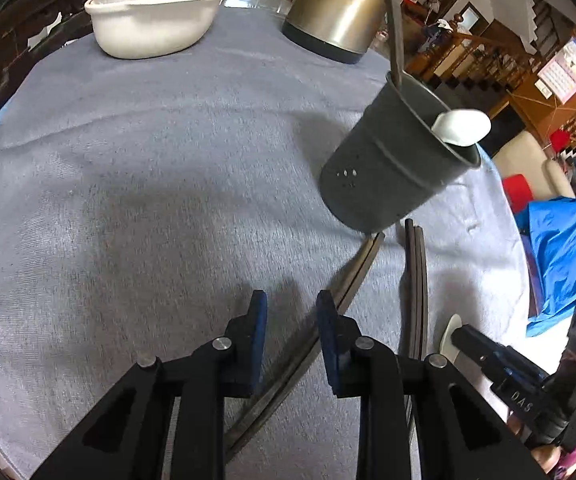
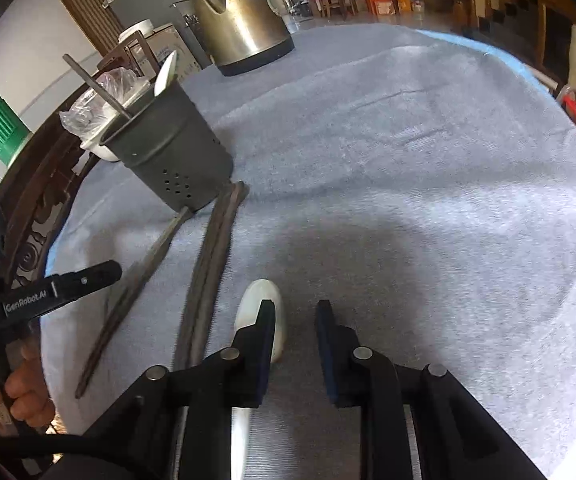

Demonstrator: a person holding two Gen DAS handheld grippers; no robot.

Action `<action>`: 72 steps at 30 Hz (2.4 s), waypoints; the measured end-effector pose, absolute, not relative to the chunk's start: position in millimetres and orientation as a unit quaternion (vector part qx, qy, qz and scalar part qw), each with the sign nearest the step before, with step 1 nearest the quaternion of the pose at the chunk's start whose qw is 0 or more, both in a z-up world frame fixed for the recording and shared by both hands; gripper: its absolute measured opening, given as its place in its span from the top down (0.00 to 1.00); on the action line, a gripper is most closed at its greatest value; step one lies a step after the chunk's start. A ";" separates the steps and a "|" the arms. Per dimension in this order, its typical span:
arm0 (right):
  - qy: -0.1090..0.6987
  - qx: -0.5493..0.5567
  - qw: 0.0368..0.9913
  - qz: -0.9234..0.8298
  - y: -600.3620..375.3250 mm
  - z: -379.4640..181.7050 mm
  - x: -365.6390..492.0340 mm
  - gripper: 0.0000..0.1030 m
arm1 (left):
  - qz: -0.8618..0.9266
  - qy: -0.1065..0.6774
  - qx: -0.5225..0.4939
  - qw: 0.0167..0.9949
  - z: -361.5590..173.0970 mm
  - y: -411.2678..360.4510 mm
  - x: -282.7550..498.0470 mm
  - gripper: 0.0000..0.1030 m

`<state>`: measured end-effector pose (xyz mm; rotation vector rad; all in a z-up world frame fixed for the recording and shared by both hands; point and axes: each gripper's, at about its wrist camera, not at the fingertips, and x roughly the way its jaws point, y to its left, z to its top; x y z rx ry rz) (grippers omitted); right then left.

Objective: Organize utensils
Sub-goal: 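Grasp the second white spoon by its handle with the right tool, then grasp another dark chopstick with the left tool and lift it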

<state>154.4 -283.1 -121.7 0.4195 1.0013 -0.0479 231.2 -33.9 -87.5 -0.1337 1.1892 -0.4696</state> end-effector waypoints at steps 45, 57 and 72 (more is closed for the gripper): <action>0.471 0.172 0.865 -0.012 -282.4 -125.4 155.1 0.85 | -0.224 0.558 0.017 0.799 -73.1 -88.9 231.9 0.73; 0.492 0.159 0.856 -0.009 -281.0 -122.4 165.7 0.85 | -0.224 0.532 0.135 0.805 -68.8 -126.7 236.2 0.74; 0.492 0.164 0.855 0.020 -272.8 -119.0 179.8 0.96 | -0.285 0.519 0.141 0.793 -78.2 -138.2 229.1 0.98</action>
